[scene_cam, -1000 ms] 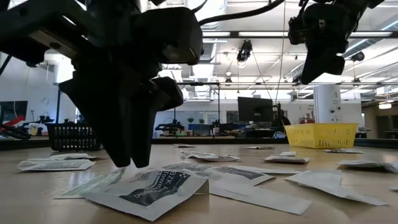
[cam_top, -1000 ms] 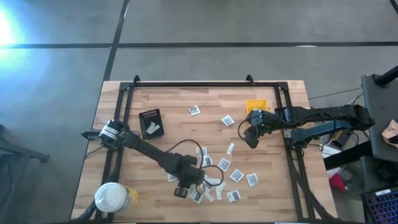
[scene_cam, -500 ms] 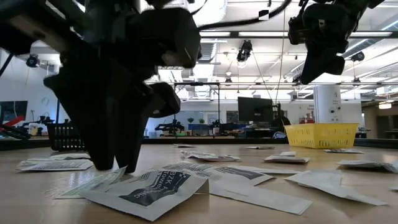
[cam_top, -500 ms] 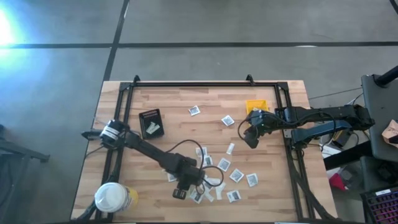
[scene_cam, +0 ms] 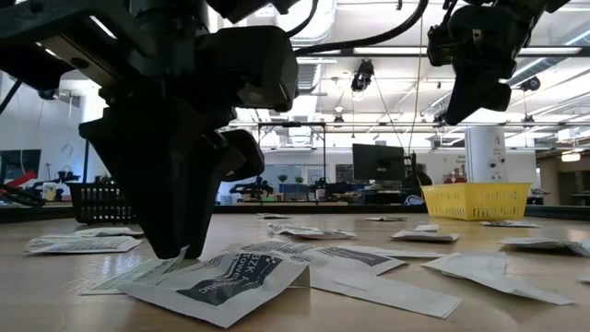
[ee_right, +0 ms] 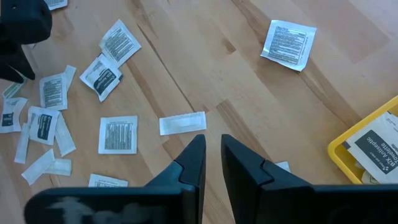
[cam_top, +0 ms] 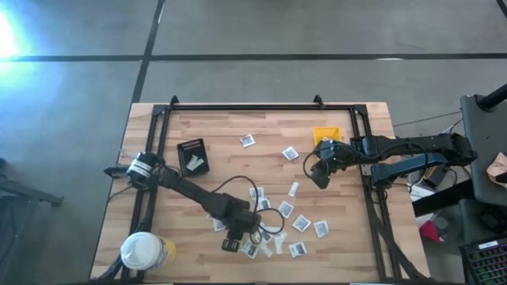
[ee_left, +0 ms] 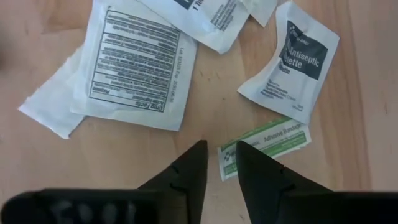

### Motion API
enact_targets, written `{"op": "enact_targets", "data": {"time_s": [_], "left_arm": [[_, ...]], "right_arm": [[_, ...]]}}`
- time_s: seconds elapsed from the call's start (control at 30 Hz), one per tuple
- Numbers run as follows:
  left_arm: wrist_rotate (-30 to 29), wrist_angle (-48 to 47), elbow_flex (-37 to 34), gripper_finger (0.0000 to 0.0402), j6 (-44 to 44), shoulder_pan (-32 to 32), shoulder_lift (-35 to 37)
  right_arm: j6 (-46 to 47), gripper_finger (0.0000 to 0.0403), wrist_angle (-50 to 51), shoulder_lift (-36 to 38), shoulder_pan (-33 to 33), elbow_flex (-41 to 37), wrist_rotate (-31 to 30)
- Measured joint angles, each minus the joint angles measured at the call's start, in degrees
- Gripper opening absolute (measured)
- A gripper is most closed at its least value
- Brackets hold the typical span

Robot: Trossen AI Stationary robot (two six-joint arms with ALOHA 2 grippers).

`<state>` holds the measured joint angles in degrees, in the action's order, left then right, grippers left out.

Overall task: Pick & Place First Aid Supplies
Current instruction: Put the green bandage into the black bin

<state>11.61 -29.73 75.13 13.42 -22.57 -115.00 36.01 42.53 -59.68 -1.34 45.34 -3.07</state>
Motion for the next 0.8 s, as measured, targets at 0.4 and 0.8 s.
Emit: {"op": "enact_targets", "data": {"time_s": [0.4,0.8], "left_arm": [[1.2,2.5,-1.4,0.0016,2.2,0.0,-0.2],[1.8,-2.2,-1.6,0.0000,3.3,-0.2,3.5]], "right_arm": [[0.0,0.0048,0.0,0.0,0.0,0.0,0.0],[0.0,0.0048,0.0,0.0,0.0,0.0,0.0]]}}
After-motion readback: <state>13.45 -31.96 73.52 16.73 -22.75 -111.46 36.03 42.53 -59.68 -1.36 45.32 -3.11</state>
